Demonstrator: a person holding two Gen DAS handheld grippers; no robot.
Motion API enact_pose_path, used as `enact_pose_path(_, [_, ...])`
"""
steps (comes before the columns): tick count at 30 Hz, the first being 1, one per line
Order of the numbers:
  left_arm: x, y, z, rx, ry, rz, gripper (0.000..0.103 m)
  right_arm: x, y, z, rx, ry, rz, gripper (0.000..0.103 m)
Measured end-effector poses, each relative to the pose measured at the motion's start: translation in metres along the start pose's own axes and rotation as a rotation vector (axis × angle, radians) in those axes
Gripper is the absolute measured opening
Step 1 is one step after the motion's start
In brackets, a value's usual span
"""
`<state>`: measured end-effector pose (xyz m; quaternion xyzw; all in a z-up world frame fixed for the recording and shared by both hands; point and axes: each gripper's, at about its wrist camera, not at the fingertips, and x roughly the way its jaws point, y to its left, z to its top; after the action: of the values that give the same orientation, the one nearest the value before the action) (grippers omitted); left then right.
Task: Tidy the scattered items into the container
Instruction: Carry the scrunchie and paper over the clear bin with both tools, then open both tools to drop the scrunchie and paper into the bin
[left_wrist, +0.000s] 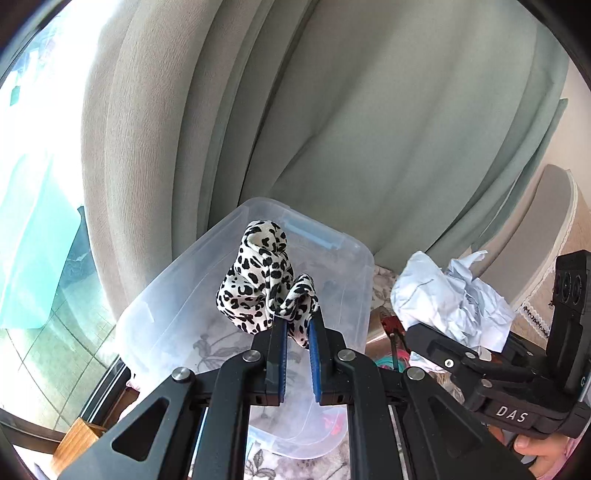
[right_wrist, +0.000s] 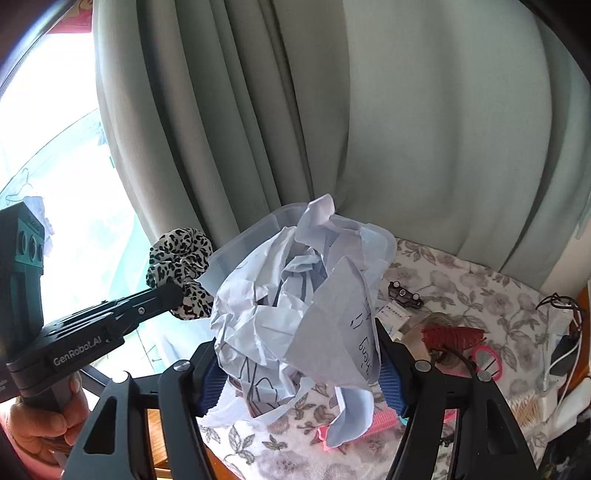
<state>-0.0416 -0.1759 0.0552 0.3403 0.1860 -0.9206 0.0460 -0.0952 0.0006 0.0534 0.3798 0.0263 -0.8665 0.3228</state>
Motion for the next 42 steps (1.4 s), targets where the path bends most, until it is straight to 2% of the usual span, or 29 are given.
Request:
enact_pose_path(3, [0.006,0.005,-0.001,-0.013,0.017,0.01,0.011,0.015,0.009,0.0,0.003,0.024,0.021,0.072])
enact_pose_path(9, [0.01,0.011,-0.001,-0.028,0.023,0.027,0.011,0.033,0.028,0.012,-0.076,0.041,0.013,0.072])
enact_pose_path(25, [0.025,0.018,-0.021,-0.066,0.073,0.068,0.012,0.068,0.031,0.014,-0.118,0.127,-0.012,0.076])
enact_pose_path(27, [0.026,0.019,-0.024,-0.063,0.079,0.075,0.014,0.07,0.029,0.013,-0.116,0.132,-0.017,0.079])
enact_pose_path(33, [0.024,0.025,-0.035,-0.093,0.08,0.079,0.03,0.066,0.031,0.013,-0.099,0.14,-0.012,0.083])
enact_pose_path(35, [0.021,0.027,-0.039,-0.104,0.076,0.072,0.042,0.064,0.031,0.012,-0.101,0.135,-0.012,0.084])
enact_pose_path(39, [0.018,0.025,-0.036,-0.097,0.071,0.07,0.045,0.062,0.031,0.012,-0.099,0.13,-0.009,0.085])
enact_pose_path(42, [0.016,0.025,-0.034,-0.098,0.069,0.062,0.052,0.059,0.031,0.01,-0.104,0.131,-0.009,0.085])
